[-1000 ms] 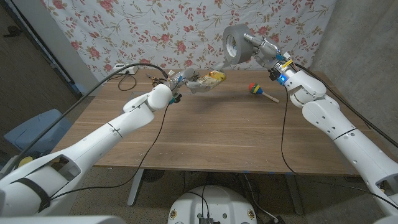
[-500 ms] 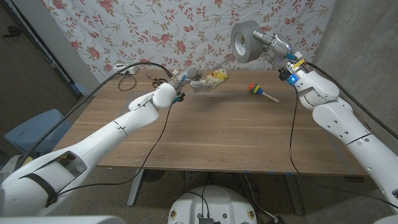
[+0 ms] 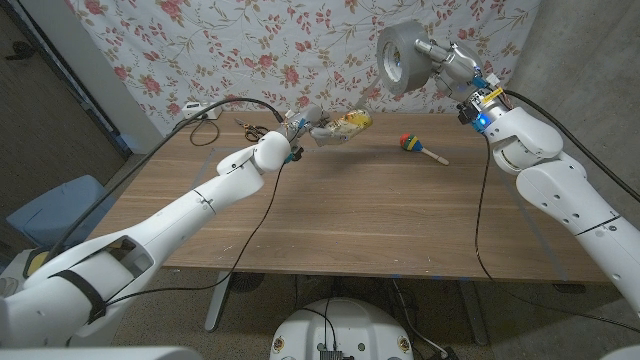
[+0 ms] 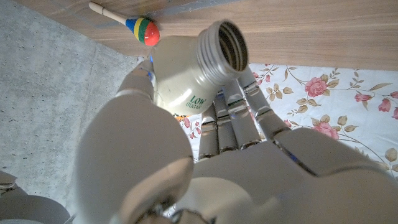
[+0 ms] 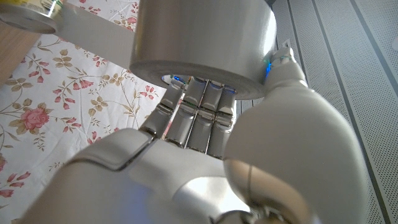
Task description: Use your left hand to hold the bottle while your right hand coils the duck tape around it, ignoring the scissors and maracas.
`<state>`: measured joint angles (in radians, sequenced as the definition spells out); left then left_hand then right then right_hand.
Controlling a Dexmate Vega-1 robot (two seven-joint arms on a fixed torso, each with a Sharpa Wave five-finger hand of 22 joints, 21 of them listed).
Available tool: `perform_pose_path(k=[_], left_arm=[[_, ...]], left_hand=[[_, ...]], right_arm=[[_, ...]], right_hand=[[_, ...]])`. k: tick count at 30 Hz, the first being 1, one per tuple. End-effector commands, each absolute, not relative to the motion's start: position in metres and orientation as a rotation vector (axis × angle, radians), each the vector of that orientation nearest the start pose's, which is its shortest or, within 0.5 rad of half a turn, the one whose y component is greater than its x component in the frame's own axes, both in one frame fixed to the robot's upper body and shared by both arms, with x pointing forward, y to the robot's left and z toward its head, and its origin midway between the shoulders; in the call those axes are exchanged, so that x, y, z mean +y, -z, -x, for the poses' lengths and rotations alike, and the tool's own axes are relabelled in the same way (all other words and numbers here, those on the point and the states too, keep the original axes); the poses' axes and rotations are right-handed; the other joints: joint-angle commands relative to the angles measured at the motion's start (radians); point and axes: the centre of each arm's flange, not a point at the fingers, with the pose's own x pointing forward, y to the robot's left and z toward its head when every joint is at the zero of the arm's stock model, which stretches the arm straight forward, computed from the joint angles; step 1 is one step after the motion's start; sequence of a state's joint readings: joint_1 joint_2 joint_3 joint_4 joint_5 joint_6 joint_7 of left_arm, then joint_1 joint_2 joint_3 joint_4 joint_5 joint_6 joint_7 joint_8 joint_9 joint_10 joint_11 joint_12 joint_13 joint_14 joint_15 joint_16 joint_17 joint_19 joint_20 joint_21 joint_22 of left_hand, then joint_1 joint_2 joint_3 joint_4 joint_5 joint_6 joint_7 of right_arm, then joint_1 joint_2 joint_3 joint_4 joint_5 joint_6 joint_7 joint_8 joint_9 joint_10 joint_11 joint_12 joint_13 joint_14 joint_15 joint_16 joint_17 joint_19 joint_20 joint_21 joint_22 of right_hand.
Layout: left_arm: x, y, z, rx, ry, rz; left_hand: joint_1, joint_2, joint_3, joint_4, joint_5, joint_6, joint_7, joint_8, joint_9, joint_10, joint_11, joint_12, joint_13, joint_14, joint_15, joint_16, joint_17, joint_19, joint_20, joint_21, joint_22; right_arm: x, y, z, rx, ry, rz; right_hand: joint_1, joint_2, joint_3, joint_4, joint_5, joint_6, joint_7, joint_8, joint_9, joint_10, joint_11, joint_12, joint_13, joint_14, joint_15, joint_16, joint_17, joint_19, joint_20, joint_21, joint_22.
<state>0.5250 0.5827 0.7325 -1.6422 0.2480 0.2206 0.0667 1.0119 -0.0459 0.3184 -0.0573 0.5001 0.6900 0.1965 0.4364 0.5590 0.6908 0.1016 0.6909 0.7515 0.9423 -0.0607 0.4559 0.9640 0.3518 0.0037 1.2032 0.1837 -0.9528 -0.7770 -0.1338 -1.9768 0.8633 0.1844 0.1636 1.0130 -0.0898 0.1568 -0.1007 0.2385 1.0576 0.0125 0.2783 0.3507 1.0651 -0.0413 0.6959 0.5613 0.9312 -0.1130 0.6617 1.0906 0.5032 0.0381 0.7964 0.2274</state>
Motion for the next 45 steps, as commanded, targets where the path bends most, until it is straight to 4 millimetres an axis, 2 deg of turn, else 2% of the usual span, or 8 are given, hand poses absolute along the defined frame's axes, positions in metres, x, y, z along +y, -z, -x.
perform_pose_path(k=[1,10,18,24,37,45], left_arm=[[0.131,-0.103,-0.621,-0.742,0.058,-1.008],[0.129,-0.108,-0.621,-0.762,0.015,-0.965],[0.130,-0.112,-0.623,-0.766,0.012,-0.948],[0.125,-0.116,-0.626,-0.777,0.027,-0.936],[0.123,-0.121,-0.629,-0.785,0.079,-0.850],[0.125,-0.124,-0.632,-0.768,0.151,-0.754]], left_hand=[[0.121,0.131,0.192,0.186,0.040,0.252,-0.213,0.000,0.004,0.251,-0.242,0.004,0.159,0.074,-0.135,0.005,0.001,0.006,0.004,0.004,0.002],[0.124,0.131,0.192,0.185,0.039,0.256,-0.211,-0.002,0.008,0.259,-0.243,0.000,0.155,0.080,-0.135,0.005,0.004,0.009,0.005,0.006,0.002],[0.126,0.131,0.192,0.185,0.037,0.254,-0.210,-0.005,0.011,0.263,-0.242,0.001,0.160,0.080,-0.134,0.004,0.006,0.011,0.005,0.007,0.002],[0.127,0.131,0.192,0.185,0.036,0.257,-0.210,-0.007,0.012,0.262,-0.244,-0.001,0.161,0.082,-0.133,0.004,0.007,0.012,0.005,0.007,0.001],[0.131,0.132,0.192,0.185,0.033,0.257,-0.208,-0.013,0.016,0.265,-0.243,-0.008,0.158,0.085,-0.132,0.002,0.011,0.014,0.005,0.008,0.001],[0.133,0.133,0.193,0.184,0.032,0.256,-0.208,-0.016,0.020,0.268,-0.242,-0.012,0.157,0.088,-0.130,0.002,0.013,0.015,0.006,0.009,0.001]], right_arm=[[-0.276,-0.131,-0.473,-0.932,-0.549,0.087],[-0.277,-0.109,-0.481,-0.857,-0.621,0.170],[-0.294,-0.096,-0.478,-0.832,-0.597,0.209],[-0.299,-0.085,-0.483,-0.804,-0.572,0.223],[-0.283,-0.070,-0.503,-0.759,-0.467,0.401],[-0.270,-0.070,-0.512,-0.788,-0.401,0.485]], right_hand=[[0.235,0.239,0.100,-0.038,0.008,0.022,-0.008,0.002,0.005,0.048,-0.037,0.001,0.004,0.023,-0.065,0.000,0.004,-0.006,-0.004,0.008,0.000],[0.235,0.239,0.100,-0.041,0.005,0.024,-0.006,0.000,0.005,0.047,-0.033,0.000,0.005,0.024,-0.064,0.004,0.007,-0.009,-0.002,0.015,-0.001],[0.235,0.240,0.100,-0.042,0.004,0.024,-0.004,-0.001,0.006,0.047,-0.031,-0.001,0.005,0.019,-0.065,0.005,0.006,-0.014,0.000,0.020,-0.003],[0.233,0.242,0.100,-0.041,0.002,0.022,-0.007,-0.002,0.010,0.043,-0.033,-0.002,0.008,0.013,-0.062,0.005,0.006,-0.022,0.001,0.023,-0.004],[0.234,0.247,0.095,-0.041,-0.003,0.018,-0.007,-0.009,0.008,0.040,-0.031,-0.008,0.004,0.001,-0.064,0.009,-0.001,-0.032,0.000,0.033,-0.007],[0.231,0.251,0.090,-0.039,-0.006,0.014,-0.012,-0.014,0.007,0.031,-0.033,-0.014,0.003,-0.009,-0.065,0.014,-0.005,-0.036,-0.002,0.041,-0.009]])
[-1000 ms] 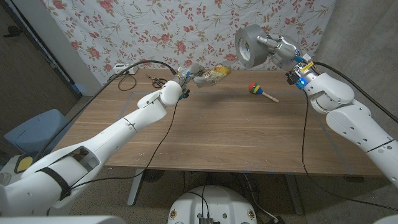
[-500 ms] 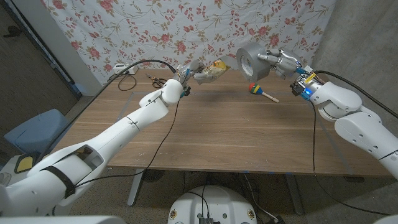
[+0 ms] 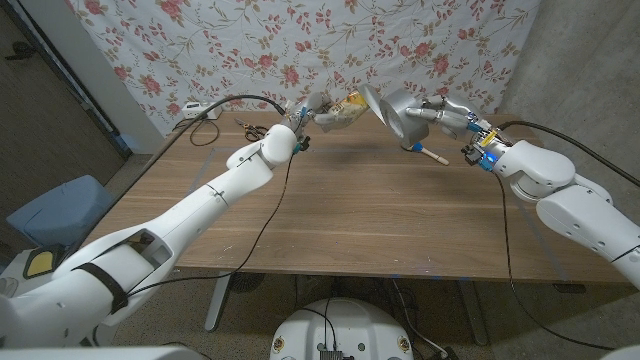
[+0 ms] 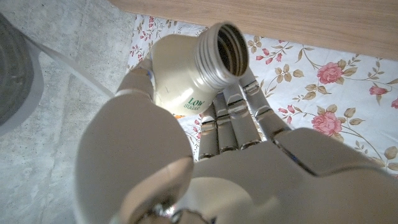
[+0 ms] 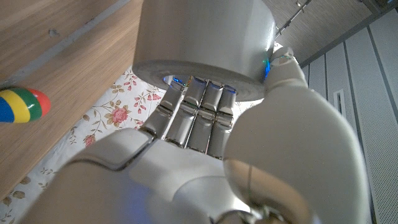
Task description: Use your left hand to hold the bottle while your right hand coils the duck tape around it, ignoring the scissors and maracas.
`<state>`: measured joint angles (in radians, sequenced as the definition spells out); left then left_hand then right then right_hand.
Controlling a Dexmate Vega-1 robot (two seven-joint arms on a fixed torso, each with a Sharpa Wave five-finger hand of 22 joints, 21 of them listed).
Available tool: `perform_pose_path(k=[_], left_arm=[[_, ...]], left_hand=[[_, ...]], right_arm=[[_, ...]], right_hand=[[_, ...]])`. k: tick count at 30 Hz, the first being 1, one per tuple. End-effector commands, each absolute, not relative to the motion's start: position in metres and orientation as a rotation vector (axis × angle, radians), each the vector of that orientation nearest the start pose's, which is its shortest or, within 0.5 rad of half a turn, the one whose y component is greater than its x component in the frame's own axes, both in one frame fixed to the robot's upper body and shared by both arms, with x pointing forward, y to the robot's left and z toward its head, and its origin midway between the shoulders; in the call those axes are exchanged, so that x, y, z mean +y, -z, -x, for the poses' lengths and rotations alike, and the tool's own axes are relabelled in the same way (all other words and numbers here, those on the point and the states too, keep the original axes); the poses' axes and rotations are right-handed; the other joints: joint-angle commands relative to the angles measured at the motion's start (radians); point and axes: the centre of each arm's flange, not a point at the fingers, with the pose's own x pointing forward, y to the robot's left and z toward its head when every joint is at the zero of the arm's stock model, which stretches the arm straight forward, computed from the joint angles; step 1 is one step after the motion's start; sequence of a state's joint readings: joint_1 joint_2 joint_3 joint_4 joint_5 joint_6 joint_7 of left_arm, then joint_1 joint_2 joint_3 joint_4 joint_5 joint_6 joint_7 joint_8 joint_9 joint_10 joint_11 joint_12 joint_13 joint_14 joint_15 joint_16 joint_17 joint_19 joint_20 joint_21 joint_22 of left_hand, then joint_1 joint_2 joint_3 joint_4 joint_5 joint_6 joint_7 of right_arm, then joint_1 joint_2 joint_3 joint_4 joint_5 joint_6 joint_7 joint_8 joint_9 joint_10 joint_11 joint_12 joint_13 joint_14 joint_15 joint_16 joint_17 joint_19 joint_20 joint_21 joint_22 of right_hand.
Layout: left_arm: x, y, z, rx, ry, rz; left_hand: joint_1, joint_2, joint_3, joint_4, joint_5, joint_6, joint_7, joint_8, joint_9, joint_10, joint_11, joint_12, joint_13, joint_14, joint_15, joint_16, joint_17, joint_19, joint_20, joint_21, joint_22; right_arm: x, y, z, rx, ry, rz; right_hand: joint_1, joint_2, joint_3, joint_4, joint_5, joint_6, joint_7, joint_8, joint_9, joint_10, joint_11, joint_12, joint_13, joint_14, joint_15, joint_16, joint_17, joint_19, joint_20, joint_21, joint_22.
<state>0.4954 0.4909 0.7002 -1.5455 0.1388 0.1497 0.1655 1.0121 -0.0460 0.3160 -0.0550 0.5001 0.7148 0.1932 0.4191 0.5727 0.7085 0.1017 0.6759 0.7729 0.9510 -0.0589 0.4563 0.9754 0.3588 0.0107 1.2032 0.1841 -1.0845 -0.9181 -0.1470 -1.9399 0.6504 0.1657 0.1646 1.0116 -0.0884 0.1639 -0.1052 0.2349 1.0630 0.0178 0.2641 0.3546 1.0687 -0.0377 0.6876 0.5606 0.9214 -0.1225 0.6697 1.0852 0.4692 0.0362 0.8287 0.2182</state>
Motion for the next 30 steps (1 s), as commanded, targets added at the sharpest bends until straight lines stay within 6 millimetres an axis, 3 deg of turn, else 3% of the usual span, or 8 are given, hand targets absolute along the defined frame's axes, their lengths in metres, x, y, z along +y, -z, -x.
perform_pose_path(k=[1,16,30], left_arm=[[0.125,-0.124,-0.633,-0.765,0.163,-0.747],[0.133,-0.123,-0.642,-0.680,0.309,-0.626],[0.139,-0.122,-0.645,-0.628,0.402,-0.555]], left_hand=[[0.133,0.133,0.195,0.182,0.032,0.233,-0.204,0.002,0.006,0.251,-0.241,0.002,0.135,0.079,-0.133,0.001,0.002,0.009,-0.001,0.010,0.001],[0.140,0.134,0.197,0.180,0.027,0.238,-0.189,-0.005,0.009,0.255,-0.235,-0.003,0.138,0.085,-0.132,0.001,0.005,0.016,0.001,0.013,0.001],[0.145,0.135,0.198,0.178,0.022,0.241,-0.192,-0.011,0.013,0.258,-0.231,-0.008,0.139,0.090,-0.131,0.001,0.008,0.021,0.005,0.017,0.002]], right_arm=[[-0.269,-0.071,-0.513,-0.790,-0.395,0.496],[-0.264,-0.069,-0.528,-0.803,-0.338,0.508],[-0.258,-0.068,-0.546,-0.772,-0.303,0.552]], right_hand=[[0.233,0.250,0.082,-0.034,-0.003,0.008,-0.017,0.000,0.004,0.024,-0.035,-0.007,0.004,-0.001,-0.056,0.006,-0.001,-0.003,0.000,0.009,0.000],[0.234,0.256,0.076,-0.033,-0.006,0.007,-0.026,-0.005,0.004,0.020,-0.039,-0.011,0.003,-0.011,-0.059,0.016,-0.012,-0.014,-0.005,0.023,-0.004],[0.234,0.257,0.074,-0.033,-0.007,0.010,-0.028,-0.007,0.004,0.018,-0.038,-0.013,0.003,-0.015,-0.062,0.022,-0.017,-0.020,-0.008,0.033,-0.007]])
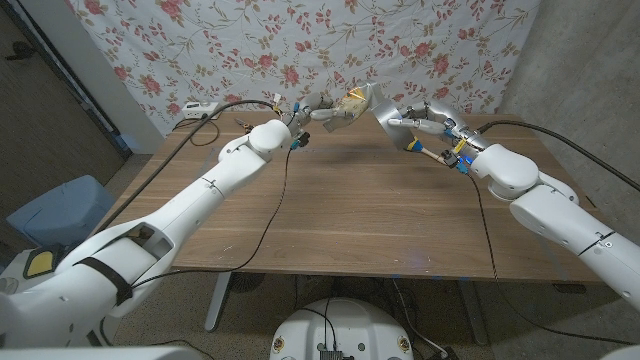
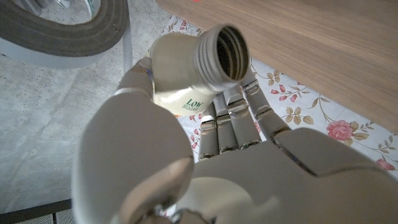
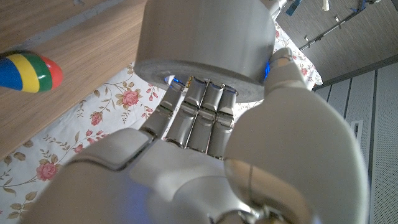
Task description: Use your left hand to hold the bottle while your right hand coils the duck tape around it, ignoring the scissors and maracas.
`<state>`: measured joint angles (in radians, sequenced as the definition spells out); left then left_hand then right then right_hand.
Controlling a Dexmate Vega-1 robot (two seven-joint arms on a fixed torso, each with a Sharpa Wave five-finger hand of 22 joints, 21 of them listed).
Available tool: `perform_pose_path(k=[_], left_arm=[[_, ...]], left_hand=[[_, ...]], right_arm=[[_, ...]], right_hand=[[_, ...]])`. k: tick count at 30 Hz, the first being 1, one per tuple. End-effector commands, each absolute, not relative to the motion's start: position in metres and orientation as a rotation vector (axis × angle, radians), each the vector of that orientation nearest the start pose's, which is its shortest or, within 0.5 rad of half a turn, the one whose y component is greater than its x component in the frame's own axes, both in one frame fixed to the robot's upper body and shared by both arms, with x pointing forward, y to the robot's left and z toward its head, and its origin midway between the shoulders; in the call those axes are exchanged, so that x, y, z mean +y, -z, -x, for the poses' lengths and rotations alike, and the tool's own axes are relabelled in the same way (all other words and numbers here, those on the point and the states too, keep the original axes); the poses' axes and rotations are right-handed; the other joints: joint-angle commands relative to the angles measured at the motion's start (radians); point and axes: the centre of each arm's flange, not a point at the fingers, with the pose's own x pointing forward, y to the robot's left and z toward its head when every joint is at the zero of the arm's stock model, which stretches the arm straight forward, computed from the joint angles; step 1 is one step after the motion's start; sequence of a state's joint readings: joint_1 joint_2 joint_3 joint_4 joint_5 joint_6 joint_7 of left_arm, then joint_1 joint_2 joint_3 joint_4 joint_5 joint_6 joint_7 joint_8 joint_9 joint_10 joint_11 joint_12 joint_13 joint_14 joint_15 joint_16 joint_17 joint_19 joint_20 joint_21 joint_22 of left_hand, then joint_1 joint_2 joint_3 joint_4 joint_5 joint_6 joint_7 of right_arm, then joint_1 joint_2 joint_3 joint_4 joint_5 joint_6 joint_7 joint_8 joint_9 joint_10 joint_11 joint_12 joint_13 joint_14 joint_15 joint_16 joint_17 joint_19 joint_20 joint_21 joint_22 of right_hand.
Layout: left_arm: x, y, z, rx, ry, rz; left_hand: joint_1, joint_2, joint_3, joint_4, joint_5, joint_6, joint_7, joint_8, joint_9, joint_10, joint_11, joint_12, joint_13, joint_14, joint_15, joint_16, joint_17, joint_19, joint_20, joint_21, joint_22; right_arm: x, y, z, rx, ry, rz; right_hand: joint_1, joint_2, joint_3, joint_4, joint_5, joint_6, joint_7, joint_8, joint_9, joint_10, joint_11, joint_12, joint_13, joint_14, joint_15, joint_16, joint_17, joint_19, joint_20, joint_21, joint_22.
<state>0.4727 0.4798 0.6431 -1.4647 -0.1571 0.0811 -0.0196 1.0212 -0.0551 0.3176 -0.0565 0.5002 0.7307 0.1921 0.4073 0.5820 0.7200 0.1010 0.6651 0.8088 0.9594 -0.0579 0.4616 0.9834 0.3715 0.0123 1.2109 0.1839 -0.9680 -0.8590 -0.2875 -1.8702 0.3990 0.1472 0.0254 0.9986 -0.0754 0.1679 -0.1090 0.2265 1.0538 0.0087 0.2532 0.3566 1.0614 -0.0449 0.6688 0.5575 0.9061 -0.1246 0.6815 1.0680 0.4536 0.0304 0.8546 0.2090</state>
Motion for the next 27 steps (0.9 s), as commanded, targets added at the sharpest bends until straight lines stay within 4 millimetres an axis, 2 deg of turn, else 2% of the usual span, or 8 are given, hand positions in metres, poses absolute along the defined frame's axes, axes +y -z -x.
perform_pose_path(k=[1,18,27], left_arm=[[0.139,-0.122,-0.646,-0.620,0.415,-0.541],[0.135,-0.122,-0.641,-0.593,0.515,-0.451],[0.130,-0.118,-0.645,-0.535,0.719,-0.250]], left_hand=[[0.136,0.145,0.197,0.179,0.021,0.225,-0.191,0.000,0.005,0.247,-0.229,0.001,0.102,0.081,-0.132,-0.004,0.001,0.008,0.003,0.010,0.002],[0.142,0.141,0.199,0.176,0.017,0.231,-0.186,-0.005,0.010,0.253,-0.234,0.002,0.112,0.093,-0.133,-0.002,0.003,0.016,0.004,0.015,0.002],[0.151,0.136,0.203,0.170,0.015,0.241,-0.180,-0.008,0.012,0.274,-0.240,-0.007,0.097,0.114,-0.139,0.003,0.004,0.049,0.005,0.027,0.002]], right_arm=[[-0.258,-0.068,-0.548,-0.771,-0.296,0.556],[-0.265,-0.057,-0.567,-0.720,-0.270,0.564],[-0.270,-0.054,-0.570,-0.720,-0.268,0.555]], right_hand=[[0.246,0.244,0.070,-0.028,0.002,0.019,-0.019,0.004,0.001,0.026,-0.031,0.006,0.007,0.000,-0.060,0.011,0.001,-0.005,-0.002,0.007,0.002],[0.247,0.242,0.078,-0.029,0.004,0.022,-0.019,0.003,0.002,0.029,-0.027,0.004,0.004,-0.001,-0.061,0.008,0.002,-0.010,-0.003,0.016,0.000],[0.246,0.240,0.081,-0.029,0.005,0.024,-0.019,0.003,0.002,0.027,-0.027,0.004,0.006,-0.001,-0.060,0.005,0.003,-0.010,-0.003,0.023,-0.002]])
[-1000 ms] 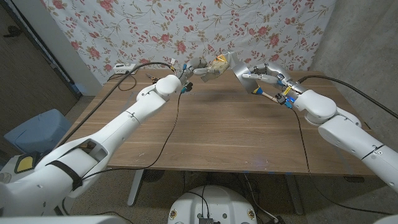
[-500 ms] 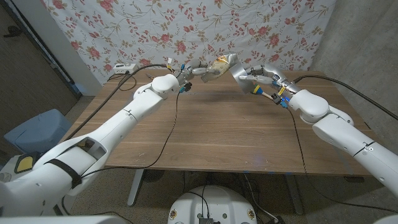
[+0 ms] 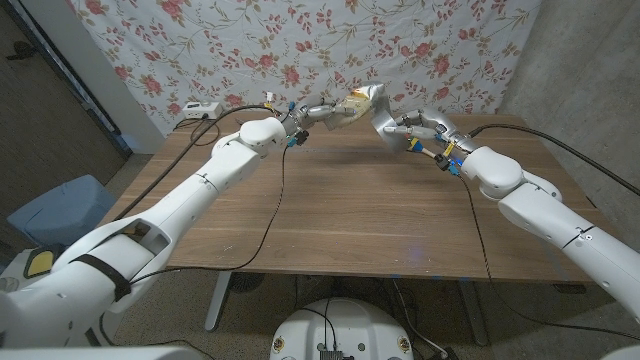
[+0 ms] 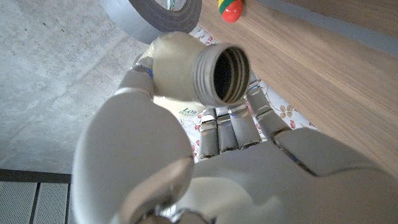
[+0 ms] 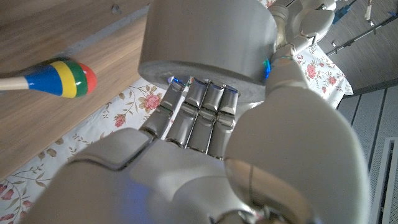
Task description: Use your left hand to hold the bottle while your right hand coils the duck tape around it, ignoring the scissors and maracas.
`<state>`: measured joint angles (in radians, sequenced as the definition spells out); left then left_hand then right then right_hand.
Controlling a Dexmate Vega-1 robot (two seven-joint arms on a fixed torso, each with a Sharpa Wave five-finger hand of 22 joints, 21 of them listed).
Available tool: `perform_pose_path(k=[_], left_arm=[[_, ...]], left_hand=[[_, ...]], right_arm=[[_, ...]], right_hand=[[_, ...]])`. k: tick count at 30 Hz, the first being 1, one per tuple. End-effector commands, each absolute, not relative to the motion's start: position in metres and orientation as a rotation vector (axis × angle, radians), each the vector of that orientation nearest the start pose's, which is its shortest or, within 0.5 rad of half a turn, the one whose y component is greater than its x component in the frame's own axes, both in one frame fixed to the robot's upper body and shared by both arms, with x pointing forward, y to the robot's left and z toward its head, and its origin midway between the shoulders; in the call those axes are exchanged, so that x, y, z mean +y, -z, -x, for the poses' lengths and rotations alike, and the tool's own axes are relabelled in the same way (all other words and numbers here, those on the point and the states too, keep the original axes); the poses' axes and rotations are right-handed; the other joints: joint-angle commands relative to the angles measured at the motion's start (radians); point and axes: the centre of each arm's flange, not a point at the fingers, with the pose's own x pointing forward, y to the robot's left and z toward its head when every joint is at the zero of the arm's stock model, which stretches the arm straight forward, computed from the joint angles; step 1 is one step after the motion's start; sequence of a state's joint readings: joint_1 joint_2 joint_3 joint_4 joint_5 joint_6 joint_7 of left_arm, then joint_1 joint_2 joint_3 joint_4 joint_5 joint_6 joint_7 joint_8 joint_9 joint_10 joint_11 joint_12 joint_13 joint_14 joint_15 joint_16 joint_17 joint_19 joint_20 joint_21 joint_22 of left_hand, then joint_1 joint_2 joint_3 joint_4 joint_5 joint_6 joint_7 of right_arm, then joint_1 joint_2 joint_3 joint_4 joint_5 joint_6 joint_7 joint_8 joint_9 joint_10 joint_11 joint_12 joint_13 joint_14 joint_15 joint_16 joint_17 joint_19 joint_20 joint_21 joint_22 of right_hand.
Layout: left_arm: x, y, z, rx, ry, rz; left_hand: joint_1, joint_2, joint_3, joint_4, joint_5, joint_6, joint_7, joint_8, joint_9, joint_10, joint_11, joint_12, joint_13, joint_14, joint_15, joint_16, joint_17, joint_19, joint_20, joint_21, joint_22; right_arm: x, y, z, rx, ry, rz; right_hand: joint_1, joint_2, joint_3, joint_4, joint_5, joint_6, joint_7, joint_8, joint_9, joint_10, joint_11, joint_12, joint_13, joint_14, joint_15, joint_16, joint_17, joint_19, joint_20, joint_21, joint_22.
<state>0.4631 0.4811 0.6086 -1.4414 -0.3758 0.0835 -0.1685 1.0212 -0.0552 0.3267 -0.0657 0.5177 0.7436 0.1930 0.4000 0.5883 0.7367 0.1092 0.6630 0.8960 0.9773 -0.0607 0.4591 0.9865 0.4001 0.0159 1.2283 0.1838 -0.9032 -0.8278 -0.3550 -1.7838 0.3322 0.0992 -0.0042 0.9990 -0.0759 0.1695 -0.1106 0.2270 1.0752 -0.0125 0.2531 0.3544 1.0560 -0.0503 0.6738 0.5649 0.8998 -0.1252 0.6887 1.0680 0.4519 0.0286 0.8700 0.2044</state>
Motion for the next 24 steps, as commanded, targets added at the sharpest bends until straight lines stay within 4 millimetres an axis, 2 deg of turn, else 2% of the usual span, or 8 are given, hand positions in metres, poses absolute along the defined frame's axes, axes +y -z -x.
perform_pose_path(k=[1,12,24], left_arm=[[0.129,-0.118,-0.646,-0.523,0.745,-0.228],[0.117,-0.114,-0.649,-0.437,0.903,-0.097],[0.120,-0.112,-0.645,-0.408,0.953,-0.081]], left_hand=[[0.152,0.136,0.194,0.178,-0.003,0.229,-0.180,-0.002,0.005,0.256,-0.248,-0.004,0.013,0.097,-0.135,0.005,0.001,0.023,0.002,0.011,0.002],[0.165,0.136,0.204,0.170,-0.007,0.232,-0.169,-0.004,0.015,0.267,-0.248,-0.002,0.026,0.119,-0.138,0.010,0.001,0.046,0.007,0.021,0.002],[0.167,0.136,0.208,0.171,-0.012,0.234,-0.169,-0.007,0.022,0.269,-0.249,-0.005,0.032,0.120,-0.133,0.007,0.001,0.046,0.008,0.023,0.002]], right_arm=[[-0.271,-0.054,-0.571,-0.719,-0.266,0.554],[-0.273,-0.052,-0.578,-0.717,-0.249,0.545],[-0.266,-0.051,-0.593,-0.697,-0.271,0.548]], right_hand=[[0.245,0.240,0.080,-0.027,0.005,0.003,0.002,0.002,0.004,0.032,-0.022,-0.002,-0.002,0.006,-0.059,-0.002,0.002,-0.008,-0.002,0.008,0.003],[0.244,0.239,0.083,-0.027,0.006,0.002,0.001,0.002,0.006,0.034,-0.021,-0.002,-0.002,0.005,-0.059,-0.005,0.002,-0.009,-0.004,0.014,0.001],[0.242,0.237,0.087,-0.027,0.007,0.005,0.002,0.001,0.004,0.034,-0.019,-0.002,-0.001,0.006,-0.060,-0.007,0.003,-0.012,-0.005,0.021,0.000]])
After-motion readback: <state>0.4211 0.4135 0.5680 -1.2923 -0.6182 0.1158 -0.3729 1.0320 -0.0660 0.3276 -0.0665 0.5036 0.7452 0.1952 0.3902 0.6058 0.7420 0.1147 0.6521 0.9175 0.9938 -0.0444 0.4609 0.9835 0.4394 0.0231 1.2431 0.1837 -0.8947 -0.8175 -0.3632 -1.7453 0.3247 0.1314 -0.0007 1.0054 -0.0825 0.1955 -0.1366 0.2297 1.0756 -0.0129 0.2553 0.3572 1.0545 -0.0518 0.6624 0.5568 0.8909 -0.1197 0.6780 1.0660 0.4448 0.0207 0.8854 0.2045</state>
